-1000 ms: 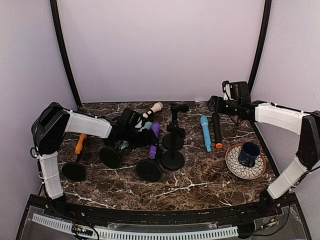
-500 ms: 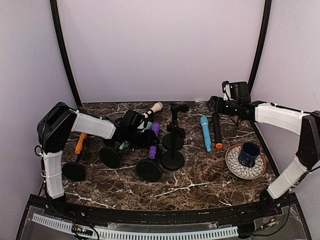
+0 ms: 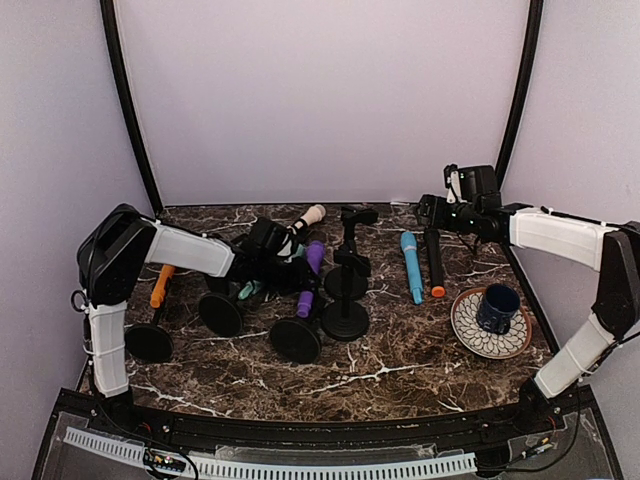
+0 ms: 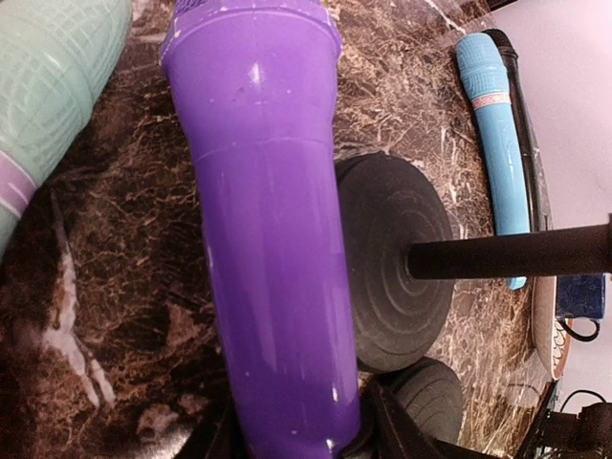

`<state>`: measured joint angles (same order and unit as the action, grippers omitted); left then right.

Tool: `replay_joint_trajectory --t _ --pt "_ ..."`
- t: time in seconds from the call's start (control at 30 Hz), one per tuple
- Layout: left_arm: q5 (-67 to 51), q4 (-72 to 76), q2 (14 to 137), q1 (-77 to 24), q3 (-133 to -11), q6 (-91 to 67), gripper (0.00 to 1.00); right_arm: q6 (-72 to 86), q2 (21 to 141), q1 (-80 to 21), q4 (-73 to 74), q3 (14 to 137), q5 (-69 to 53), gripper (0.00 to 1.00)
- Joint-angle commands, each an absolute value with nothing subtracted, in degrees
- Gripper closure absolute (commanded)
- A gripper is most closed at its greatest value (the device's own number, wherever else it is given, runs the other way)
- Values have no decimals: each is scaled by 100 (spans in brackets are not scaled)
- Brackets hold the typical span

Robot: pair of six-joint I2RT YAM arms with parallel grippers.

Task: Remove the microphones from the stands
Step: Pick up the microphone stand with the microphone from the center of the board.

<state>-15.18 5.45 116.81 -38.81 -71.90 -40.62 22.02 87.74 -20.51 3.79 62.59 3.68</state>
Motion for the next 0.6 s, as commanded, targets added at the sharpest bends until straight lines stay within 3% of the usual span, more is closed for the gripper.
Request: replay_joint_trajectory --t 0.0,0.33,0.57 --pt "-1325 865 10574 -3891 -6865 -3764 82 2301 8613 -2035 135 6190 439 11" --pt "-667 2372 8527 -3885 -5320 -2948 92 2433 7987 -2041 -475 5814 49 11" --pt "-846 3285 7608 -3890 -4551 -2540 98 2340 7349 -2041 -1347 5310 -1136 10"
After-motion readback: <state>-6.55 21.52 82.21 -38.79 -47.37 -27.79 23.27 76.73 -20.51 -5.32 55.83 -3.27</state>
